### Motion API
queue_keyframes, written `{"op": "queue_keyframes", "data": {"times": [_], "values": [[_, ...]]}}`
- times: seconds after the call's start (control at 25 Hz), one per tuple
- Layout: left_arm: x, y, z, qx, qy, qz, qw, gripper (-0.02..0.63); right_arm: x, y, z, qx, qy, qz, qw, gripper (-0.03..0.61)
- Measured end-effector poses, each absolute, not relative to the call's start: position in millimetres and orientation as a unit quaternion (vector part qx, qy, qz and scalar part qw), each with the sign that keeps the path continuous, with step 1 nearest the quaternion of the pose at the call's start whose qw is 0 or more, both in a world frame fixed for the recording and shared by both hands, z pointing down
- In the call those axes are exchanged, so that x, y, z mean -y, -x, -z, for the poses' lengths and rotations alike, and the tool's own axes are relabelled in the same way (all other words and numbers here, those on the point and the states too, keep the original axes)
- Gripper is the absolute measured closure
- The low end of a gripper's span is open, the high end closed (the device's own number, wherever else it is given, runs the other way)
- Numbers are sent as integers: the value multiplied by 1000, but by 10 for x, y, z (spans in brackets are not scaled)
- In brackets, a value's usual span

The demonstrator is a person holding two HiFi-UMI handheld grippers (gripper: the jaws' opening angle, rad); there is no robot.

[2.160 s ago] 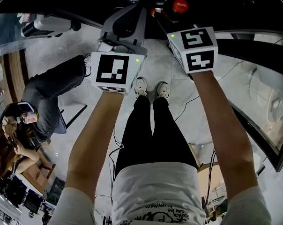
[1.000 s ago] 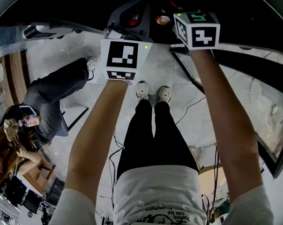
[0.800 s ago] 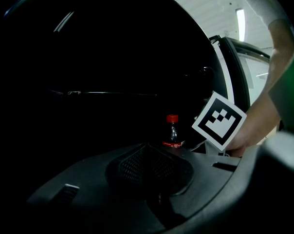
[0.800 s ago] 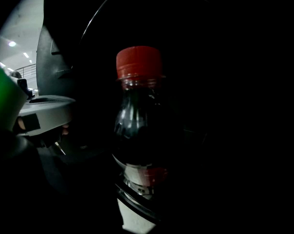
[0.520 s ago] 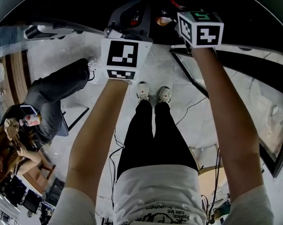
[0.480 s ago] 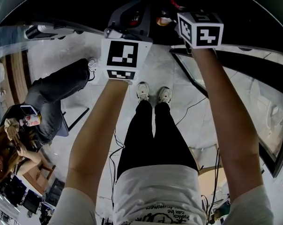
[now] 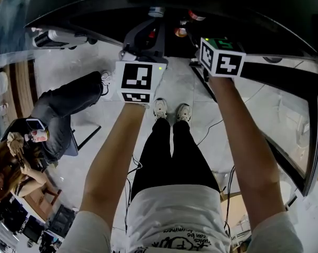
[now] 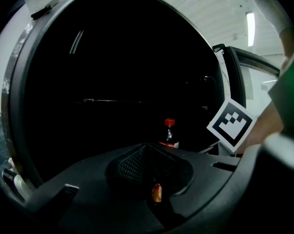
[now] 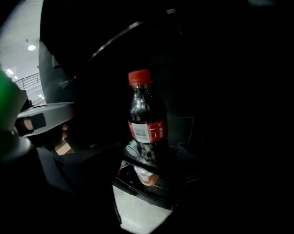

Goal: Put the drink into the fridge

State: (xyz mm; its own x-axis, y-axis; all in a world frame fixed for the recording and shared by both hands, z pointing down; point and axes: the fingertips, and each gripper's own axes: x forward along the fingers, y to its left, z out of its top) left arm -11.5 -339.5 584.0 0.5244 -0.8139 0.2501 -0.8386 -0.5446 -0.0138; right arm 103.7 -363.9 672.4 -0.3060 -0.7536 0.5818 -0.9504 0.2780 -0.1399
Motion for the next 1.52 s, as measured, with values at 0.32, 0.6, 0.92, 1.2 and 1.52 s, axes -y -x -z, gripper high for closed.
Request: {"op": "queue_keyframes", "data": {"times": [0.32, 0.6, 0.92, 1.2, 1.52], "values": [[3134, 175, -5571, 470, -875, -104, 54, 592, 3179, -918, -6411, 792, -538, -216, 190, 403], [2796, 251, -5216, 460, -882, -91, 52, 592, 2821, -795, -5819, 832, -500, -139, 197, 491], [2347, 252, -4693, 437, -894, -85, 46, 594, 2383, -627, -5107, 857, -470, -87, 191, 536], [2084, 309, -4258, 436, -895, -63, 65, 594, 2079, -527, -4522, 869, -457, -64, 177, 537], [1808, 296, -3746, 427, -901, -64, 48, 592, 1855, -497, -3906, 879, -447, -50, 158, 545]]}}
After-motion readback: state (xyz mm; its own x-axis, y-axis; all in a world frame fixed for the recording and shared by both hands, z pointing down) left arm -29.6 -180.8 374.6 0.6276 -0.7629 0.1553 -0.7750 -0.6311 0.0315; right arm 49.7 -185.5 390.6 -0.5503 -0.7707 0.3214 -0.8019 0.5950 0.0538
